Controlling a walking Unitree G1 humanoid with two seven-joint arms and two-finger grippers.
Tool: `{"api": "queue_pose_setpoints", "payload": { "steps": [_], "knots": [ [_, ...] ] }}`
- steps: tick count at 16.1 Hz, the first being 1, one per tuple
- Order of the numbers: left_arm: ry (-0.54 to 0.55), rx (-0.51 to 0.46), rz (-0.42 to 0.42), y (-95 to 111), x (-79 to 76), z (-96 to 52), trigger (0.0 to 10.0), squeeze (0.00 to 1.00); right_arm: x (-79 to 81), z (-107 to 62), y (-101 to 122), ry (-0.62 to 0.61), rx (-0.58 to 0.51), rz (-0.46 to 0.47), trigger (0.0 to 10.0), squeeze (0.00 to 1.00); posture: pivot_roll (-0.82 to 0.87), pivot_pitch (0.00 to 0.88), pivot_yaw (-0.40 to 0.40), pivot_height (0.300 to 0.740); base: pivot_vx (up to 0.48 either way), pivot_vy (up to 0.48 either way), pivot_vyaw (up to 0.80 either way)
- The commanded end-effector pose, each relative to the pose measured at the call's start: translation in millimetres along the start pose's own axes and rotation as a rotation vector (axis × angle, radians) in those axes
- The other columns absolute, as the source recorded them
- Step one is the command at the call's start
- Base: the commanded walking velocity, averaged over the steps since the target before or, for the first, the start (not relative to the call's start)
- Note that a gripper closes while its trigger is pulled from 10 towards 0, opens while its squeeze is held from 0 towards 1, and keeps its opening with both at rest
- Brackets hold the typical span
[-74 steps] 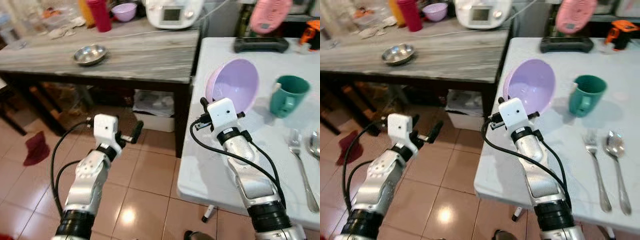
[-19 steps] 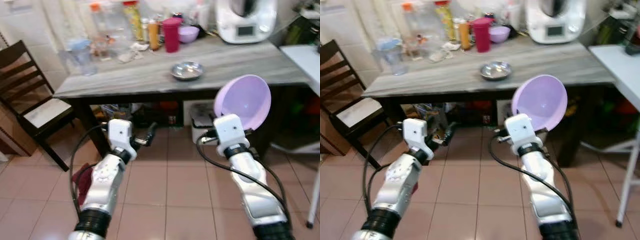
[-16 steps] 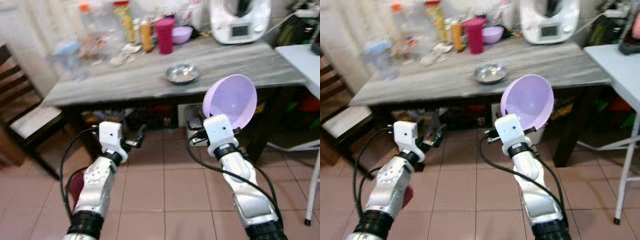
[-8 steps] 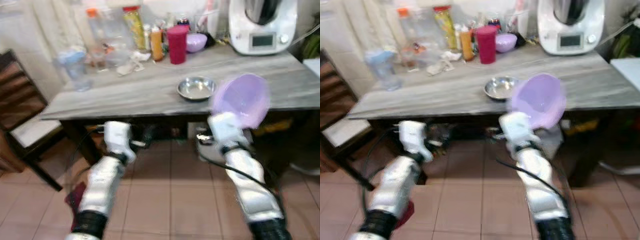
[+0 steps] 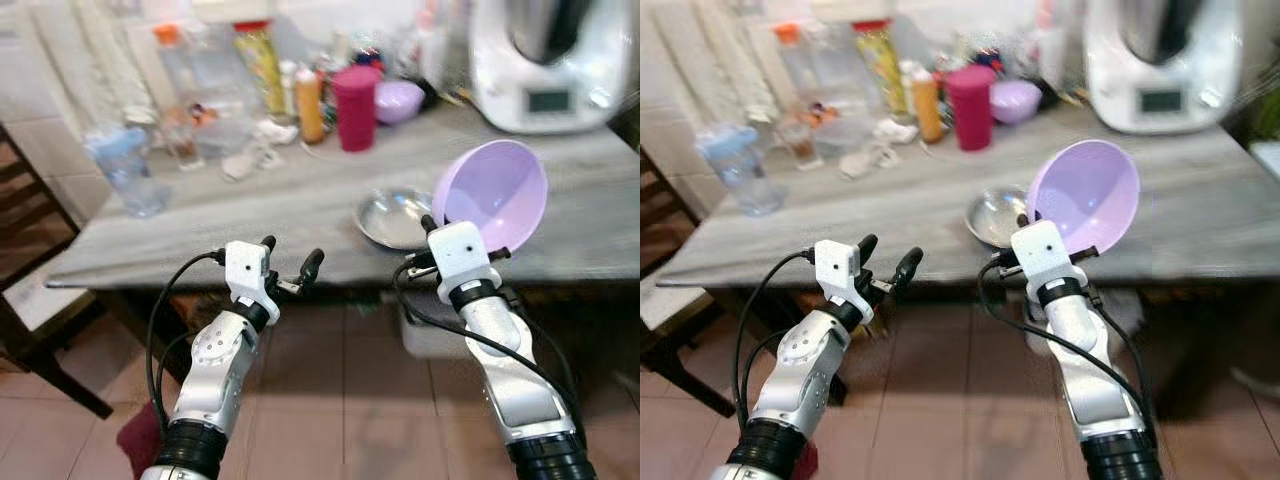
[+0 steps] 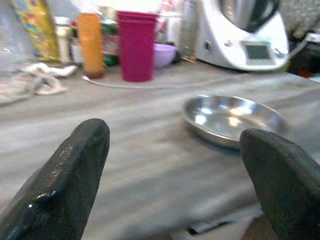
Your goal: Setting the table
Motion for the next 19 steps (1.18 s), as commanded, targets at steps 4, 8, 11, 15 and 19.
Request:
{"api": "queue_pose_setpoints", "payload": {
  "steps": [4,8,11,15,19],
  "knots": [
    [0.013,-0.006,0.022,4.8,5.9,-5.3,10.0,0.0,6.4,3.1,12.9,0.031,-0.053,-0.014,10.0,0.0,-0.26,0.007,0.106,0.74,0.48,0.0,0.0],
    [0.002,-0.009,0.03,5.3,2.2,-10.8,10.0,0.0,4.6,6.0,21.2,0.073,-0.099,-0.052,10.0,0.0,-0.26,0.018,0.1,0.74,0.338,0.0,0.0],
    [-0.033,-0.005,0.105,7.5,-0.4,-20.6,10.0,0.0,6.7,6.3,25.4,0.116,-0.126,-0.079,10.0,0.0,-0.26,0.028,0.095,0.74,0.0,0.0,0.0],
    [-0.055,0.017,0.217,11.1,4.4,-47.1,10.0,0.0,6.5,7.7,29.6,0.189,-0.155,-0.108,10.0,0.0,-0.24,0.062,0.072,0.74,0.0,0.0,0.0],
    [-0.116,0.069,0.249,6.7,1.9,-71.7,10.0,0.0,15.7,11.3,40.1,0.317,-0.207,-0.136,10.0,0.0,-0.22,0.089,0.051,0.74,0.0,0.0,0.0]
  ]
}}
Point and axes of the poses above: a point about 5 cm out from each wrist's last joint towards the gripper, its own z axis pointing out of the wrist towards the gripper, its own y axis along the axis of the wrist's last joint, x = y × z, the point moved 3 cm from there along z, pointing out of the wrist towards the gripper, and after that the axes turned 11 degrees about -z, right-handed, at the moved point
